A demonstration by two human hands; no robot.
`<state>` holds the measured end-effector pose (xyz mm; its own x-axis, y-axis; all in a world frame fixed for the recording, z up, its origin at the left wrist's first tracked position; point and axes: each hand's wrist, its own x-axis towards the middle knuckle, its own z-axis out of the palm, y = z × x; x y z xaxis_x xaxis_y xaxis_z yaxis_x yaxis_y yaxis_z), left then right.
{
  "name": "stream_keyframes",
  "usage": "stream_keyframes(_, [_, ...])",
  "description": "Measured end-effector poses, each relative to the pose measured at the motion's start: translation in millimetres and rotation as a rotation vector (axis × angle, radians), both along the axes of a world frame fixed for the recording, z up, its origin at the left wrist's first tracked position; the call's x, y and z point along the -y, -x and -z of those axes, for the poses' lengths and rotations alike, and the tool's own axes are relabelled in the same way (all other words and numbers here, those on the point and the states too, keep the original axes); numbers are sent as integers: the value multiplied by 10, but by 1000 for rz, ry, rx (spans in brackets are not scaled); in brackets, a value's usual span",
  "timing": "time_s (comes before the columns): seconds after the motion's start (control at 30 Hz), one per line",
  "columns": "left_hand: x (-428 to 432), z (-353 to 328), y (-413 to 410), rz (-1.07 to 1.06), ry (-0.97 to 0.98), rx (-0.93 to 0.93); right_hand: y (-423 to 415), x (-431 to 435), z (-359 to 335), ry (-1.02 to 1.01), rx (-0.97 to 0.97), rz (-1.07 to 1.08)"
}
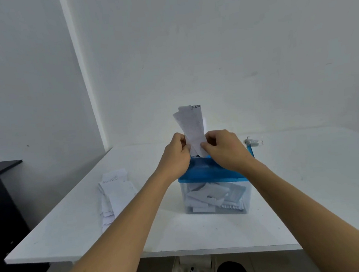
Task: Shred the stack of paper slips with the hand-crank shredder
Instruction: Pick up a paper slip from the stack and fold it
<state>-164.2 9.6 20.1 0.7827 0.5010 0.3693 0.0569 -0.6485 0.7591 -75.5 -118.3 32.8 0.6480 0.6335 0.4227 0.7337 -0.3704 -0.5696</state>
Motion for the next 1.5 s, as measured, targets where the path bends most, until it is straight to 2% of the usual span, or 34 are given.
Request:
stream_keyframes(0.1, [-47,32,40,-10,28,51,7,-16,18,0,1,8])
stream_keyframes(0.37, [-18,5,36,22,62,26,-5,-14,72,17,26,25])
stream_keyframes(0.63, [4,-11,17,2,13,65,-50,-4,81,13,7,16])
stream_keyframes(0.8, [11,-12,12,8,70,82,-121,60,46,18,-23,1])
stream_keyframes(1.07, [25,103,56,85,103,-79,-201,108,24,41,-50,-15])
stream_keyframes(1.23, [102,217,28,80,163,31,-188,124,18,44,-41,-99])
stream_keyframes(1.4, [129,200,22,17,48,118,-191,126,-54,130,-52,-189])
stream_keyframes(1.5, [130,174,15,-27,42,107,-203,156,-92,-5,-138,-195])
